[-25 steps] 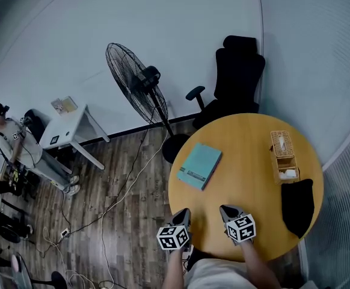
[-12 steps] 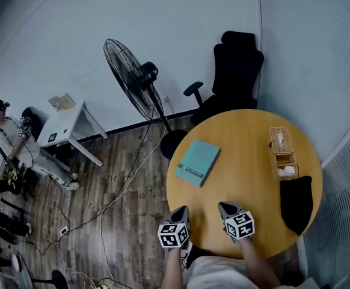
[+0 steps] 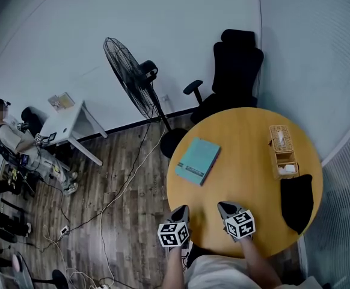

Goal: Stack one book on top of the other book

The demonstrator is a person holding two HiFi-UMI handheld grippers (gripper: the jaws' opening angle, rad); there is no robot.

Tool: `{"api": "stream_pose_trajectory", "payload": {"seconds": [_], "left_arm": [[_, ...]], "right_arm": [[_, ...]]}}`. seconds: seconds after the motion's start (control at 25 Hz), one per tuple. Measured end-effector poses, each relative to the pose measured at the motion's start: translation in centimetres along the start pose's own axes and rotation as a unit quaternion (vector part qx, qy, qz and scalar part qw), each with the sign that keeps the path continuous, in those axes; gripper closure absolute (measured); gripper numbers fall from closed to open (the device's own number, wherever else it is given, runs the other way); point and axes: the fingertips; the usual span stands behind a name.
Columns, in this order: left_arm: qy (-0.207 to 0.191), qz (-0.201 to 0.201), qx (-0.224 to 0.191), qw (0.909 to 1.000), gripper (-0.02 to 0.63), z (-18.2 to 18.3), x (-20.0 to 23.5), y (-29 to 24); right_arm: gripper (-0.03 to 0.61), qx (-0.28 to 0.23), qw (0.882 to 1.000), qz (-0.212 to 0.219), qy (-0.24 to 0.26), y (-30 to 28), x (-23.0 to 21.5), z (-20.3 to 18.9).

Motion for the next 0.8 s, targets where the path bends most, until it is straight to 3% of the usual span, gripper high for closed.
{"api": "stream_pose_trajectory", "payload": {"seconds": [0.8], "left_arm": [[0.001,-0.016,-0.011,0.9998,0.588,0.06,-0.04,0.17]], "right_arm": [[0.557,0.008,1.000,-0.007,0.006,-0.36,0.00,-0.64]]}}
Point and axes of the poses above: the fingertips, and each gripper's own axes: y backward along the fingers, x to its left, z out of its top, and after that the axes turned 5 degrees about y, right-handed
